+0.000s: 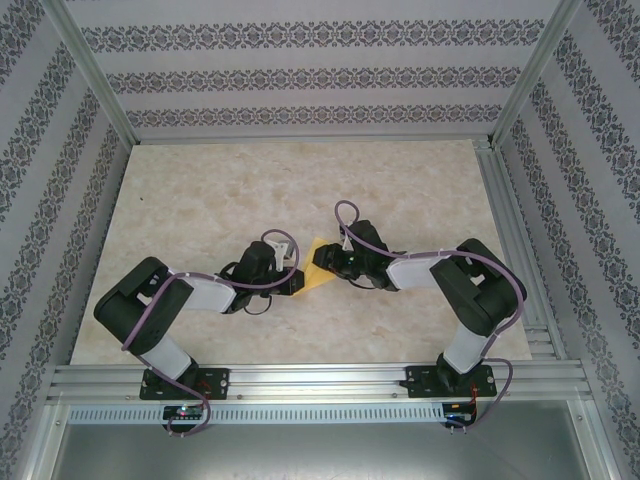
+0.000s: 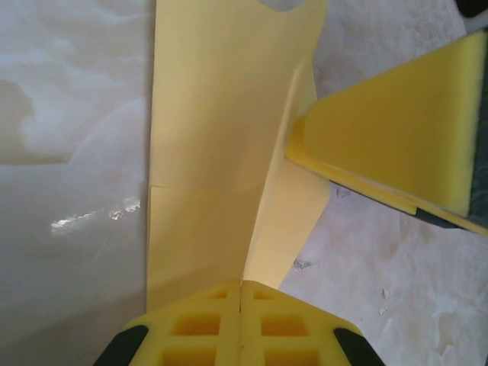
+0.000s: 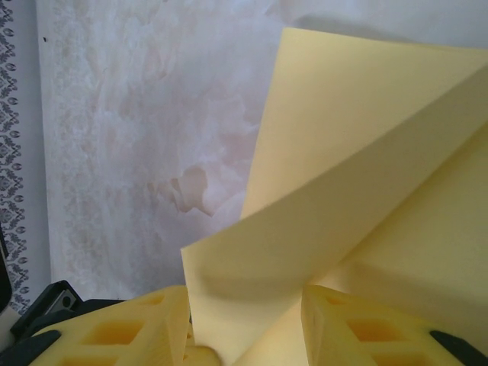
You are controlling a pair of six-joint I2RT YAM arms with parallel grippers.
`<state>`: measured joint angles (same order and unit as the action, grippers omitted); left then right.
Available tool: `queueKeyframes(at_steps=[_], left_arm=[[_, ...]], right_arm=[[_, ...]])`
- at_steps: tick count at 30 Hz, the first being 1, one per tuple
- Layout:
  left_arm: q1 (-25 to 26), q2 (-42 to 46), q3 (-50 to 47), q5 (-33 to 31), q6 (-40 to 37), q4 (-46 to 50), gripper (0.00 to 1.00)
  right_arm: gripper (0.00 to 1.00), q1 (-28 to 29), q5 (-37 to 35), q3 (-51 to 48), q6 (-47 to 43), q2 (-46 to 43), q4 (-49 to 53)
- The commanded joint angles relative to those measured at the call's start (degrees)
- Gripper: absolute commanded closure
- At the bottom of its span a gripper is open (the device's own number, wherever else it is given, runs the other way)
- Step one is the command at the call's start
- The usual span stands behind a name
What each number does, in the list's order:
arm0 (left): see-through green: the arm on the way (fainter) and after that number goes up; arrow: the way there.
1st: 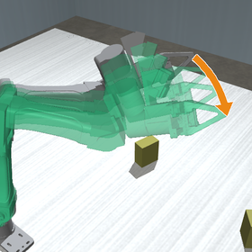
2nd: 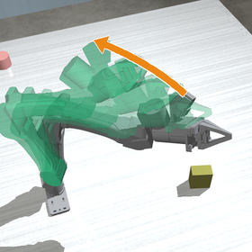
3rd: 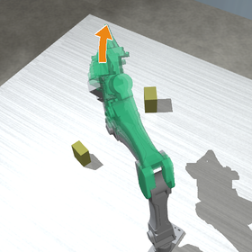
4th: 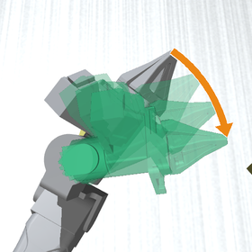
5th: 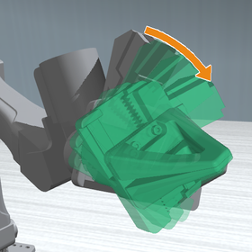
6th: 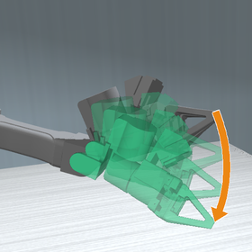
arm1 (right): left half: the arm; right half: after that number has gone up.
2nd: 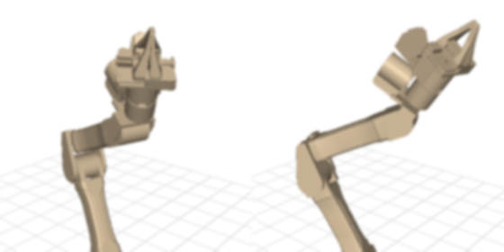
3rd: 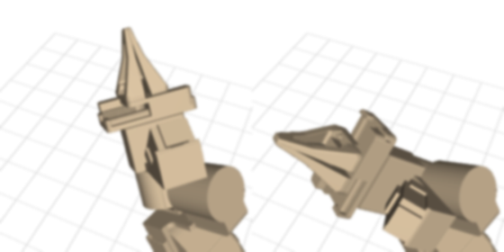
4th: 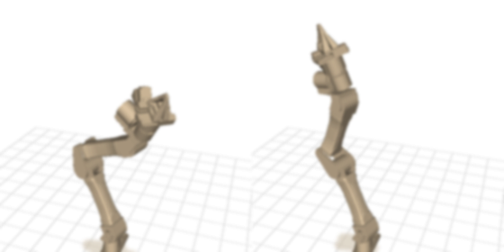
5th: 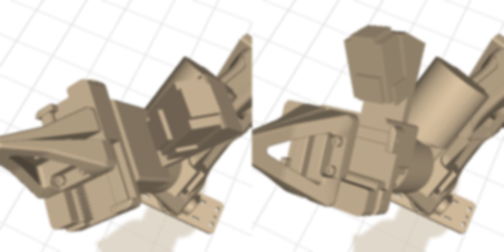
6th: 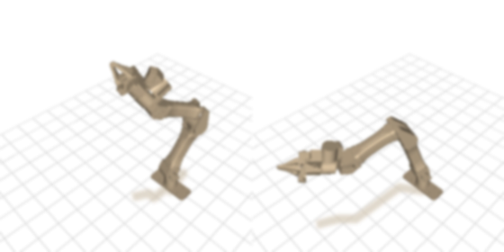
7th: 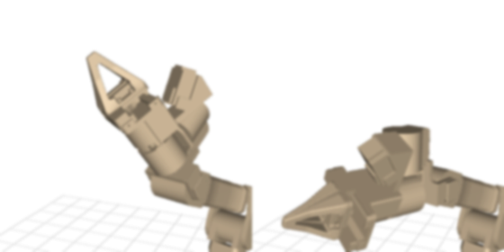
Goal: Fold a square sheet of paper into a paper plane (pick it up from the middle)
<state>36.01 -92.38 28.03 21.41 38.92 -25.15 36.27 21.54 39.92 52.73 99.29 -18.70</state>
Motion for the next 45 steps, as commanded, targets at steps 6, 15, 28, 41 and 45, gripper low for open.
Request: queueKeyframes(at_steps=[6,15,28,41,45], left_arm=[[-2.23,-0.08,-0.98,2.00,4.23,-3.19,1.00],[-2.34,-0.38,-0.78,3.31,4.25,-3.34,1.00],[-2.34,3.35,-0.09,0.18,-1.25,-0.45,0.74],[-2.34,2.81,0.44,-0.02,-8.81,2.08,0.68],[-2.34,1.52,0.87,0.31,-8.90,2.57,0.70]], right_arm=[[0.57,0.61,-1.88,1.19,-0.95,1.06,0.77],[0.52,1.69,-7.16,4.93,-0.30,3.44,10.56],[0.53,2.42,-10.99,6.41,2.06,4.95,16.75],[0.52,2.53,-11.22,8.32,6.11,6.79,20.82],[0.52,2.63,-11.34,8.73,6.27,6.97,22.01]])
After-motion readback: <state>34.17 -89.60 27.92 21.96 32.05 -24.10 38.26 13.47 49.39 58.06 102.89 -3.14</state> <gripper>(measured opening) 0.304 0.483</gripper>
